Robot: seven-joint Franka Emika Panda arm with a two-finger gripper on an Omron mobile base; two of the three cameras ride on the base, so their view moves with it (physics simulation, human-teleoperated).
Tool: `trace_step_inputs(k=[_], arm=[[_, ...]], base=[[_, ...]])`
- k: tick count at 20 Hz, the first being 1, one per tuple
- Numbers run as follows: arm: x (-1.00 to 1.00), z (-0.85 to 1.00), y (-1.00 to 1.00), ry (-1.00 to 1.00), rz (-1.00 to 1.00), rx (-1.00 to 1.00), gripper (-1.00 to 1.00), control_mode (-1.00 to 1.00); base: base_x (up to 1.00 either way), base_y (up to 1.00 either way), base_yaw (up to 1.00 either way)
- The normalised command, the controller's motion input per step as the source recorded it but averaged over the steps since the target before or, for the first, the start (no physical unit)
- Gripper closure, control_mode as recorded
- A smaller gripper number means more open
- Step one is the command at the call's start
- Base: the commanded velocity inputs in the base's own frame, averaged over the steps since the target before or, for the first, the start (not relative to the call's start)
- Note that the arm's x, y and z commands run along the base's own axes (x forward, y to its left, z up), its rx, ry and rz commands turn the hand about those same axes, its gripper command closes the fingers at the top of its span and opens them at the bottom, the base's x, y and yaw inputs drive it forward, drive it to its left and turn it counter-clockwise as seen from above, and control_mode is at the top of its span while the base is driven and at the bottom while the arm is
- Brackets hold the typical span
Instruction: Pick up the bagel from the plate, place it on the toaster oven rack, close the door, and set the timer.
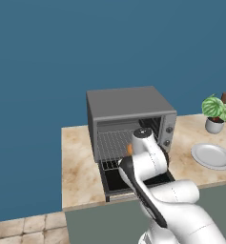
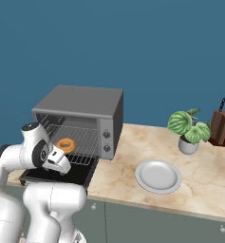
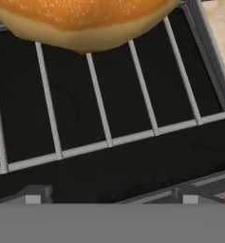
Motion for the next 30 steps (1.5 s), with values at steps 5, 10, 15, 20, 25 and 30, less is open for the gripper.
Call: trace_step_inputs(k=[5, 10, 15, 20, 25, 30], arm=[[0.64, -0.13, 0.0, -0.06, 0.02, 0.02, -1.0, -1.0], [0.77, -0.1, 0.0, -0.04, 0.01, 0.03, -1.0, -1.0], [0.96, 0.0, 0.0, -0.06, 0.01, 0.01, -1.0, -1.0], [0.36, 0.14, 0.0, -0.15, 0.04, 0.0, -1.0, -1.0], [-0.9, 0.74, 0.04, -0.06, 0.05, 0.0, -1.0, -1.0], [-1.0, 0.88, 0.05, 0.0, 0.05, 0.0, -1.0, -1.0]], base=[[0.0, 0.0, 0.0], [0.0, 0.0, 0.0], [0.0, 0.0, 0.0], [0.0, 0.0, 0.0], [0.0, 0.0, 0.0], [0.0, 0.0, 0.0]])
